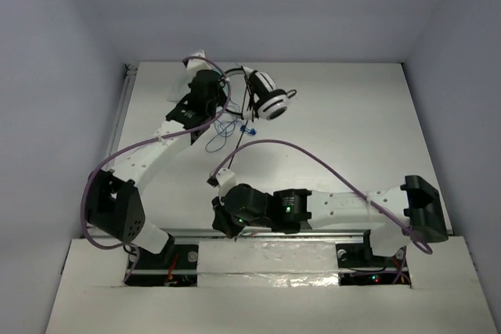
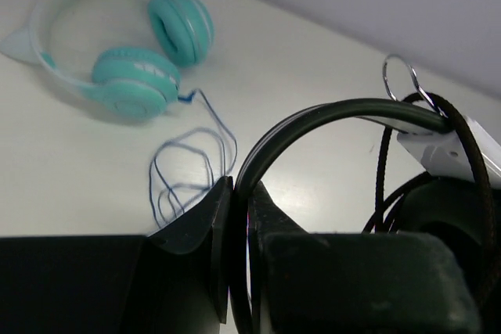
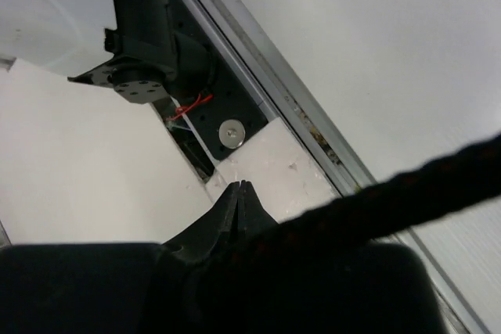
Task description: Wrap the headphones
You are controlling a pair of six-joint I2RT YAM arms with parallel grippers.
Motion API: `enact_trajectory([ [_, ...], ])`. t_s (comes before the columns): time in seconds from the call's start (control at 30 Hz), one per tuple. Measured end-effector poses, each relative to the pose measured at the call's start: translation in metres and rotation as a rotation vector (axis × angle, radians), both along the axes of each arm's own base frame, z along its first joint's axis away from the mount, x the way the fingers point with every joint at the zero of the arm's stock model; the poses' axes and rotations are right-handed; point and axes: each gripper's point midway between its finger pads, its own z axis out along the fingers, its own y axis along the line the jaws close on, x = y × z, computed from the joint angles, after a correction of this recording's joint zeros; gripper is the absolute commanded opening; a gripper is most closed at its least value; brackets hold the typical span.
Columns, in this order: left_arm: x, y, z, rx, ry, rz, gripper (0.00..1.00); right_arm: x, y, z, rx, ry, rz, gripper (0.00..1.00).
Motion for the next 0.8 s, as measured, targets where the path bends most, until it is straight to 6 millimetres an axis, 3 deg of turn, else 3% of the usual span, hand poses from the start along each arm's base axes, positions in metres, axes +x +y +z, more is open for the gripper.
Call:
enact_trajectory([
  [0.1, -0.016, -0.023, -0.034, 0.071, 0.051, -0.051, 0.0, 0.003, -0.01, 0.026, -0.038, -0.054, 0.004, 0.0],
  [0.2, -0.042, -0.041, -0.076, 0.126, 0.11, -0.111, 0.0, 0.011, -0.032, 0.051, -0.078, -0.115, -0.008, 0.0],
  [0.3, -0.072, -0.044, -0.114, 0.177, 0.175, -0.162, 0.0, 0.029, -0.06, 0.073, -0.105, -0.175, -0.053, 0.0],
  [0.37, -0.089, -0.04, -0.129, 0.203, 0.202, -0.182, 0.0, 0.044, -0.076, 0.081, -0.12, -0.204, -0.092, 0.0],
  [0.57, -0.125, -0.029, -0.132, 0.201, 0.185, -0.224, 0.0, 0.094, -0.117, 0.1, -0.131, -0.276, -0.226, 0.0],
  [0.8, -0.161, -0.048, -0.137, 0.182, 0.177, -0.389, 0.0, 0.142, -0.15, 0.106, -0.189, -0.366, -0.346, 0.0],
])
